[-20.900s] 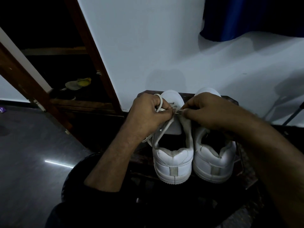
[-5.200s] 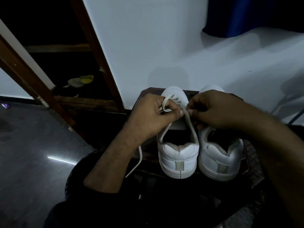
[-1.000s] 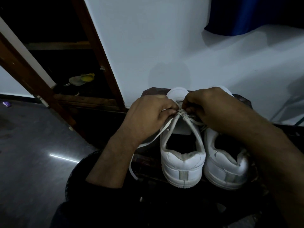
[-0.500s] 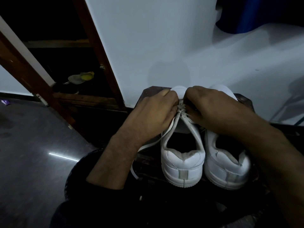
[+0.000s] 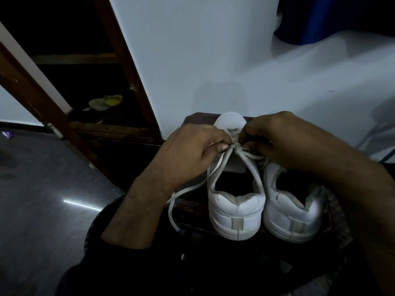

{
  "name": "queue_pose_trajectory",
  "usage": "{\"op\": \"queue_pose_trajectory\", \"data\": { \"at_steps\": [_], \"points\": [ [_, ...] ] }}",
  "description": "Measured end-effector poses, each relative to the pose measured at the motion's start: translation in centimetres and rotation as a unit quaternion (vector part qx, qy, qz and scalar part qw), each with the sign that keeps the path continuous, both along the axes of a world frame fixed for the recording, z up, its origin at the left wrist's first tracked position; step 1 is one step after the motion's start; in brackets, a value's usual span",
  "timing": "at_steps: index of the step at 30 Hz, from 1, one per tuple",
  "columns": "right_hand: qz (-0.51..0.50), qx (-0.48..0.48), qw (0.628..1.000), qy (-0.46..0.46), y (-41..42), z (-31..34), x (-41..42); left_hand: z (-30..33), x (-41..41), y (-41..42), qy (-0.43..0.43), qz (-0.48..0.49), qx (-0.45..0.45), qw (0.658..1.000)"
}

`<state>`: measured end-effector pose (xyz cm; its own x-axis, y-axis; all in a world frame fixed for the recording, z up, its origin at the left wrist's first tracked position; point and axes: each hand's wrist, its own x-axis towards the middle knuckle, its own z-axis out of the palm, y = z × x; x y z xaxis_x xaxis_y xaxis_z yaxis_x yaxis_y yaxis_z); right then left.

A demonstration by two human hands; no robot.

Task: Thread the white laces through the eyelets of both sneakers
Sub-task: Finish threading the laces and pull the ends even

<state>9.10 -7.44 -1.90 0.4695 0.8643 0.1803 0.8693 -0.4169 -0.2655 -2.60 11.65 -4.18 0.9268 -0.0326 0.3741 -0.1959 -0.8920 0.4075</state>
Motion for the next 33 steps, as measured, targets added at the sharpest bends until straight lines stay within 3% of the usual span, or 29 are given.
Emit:
{"op": "queue_pose_trajectory", "data": {
  "at_steps": [7, 19, 28, 33],
  "points": [
    [0.031, 0.01, 0.998, -0.059, 0.0, -0.1, -0.4, 0.4, 0.1, -1.0, -0.007, 0.017, 0.09, 0.996],
    [0.028, 0.021, 0.996, -0.083, 0.4, 0.4, -1.3, 0.7, 0.2, -1.7, -0.048, 0.014, 0.085, 0.995],
    [0.049, -0.001, 0.999, -0.006, -0.4, 0.8, -0.5, 0.5, -0.8, 0.0, 0.018, -0.012, -0.021, 1.0],
    [0.035, -0.05, 0.998, 0.0, -1.2, 0.4, -0.7, 0.6, -1.6, -0.3, 0.069, 0.051, 0.01, 0.996]
  ]
}}
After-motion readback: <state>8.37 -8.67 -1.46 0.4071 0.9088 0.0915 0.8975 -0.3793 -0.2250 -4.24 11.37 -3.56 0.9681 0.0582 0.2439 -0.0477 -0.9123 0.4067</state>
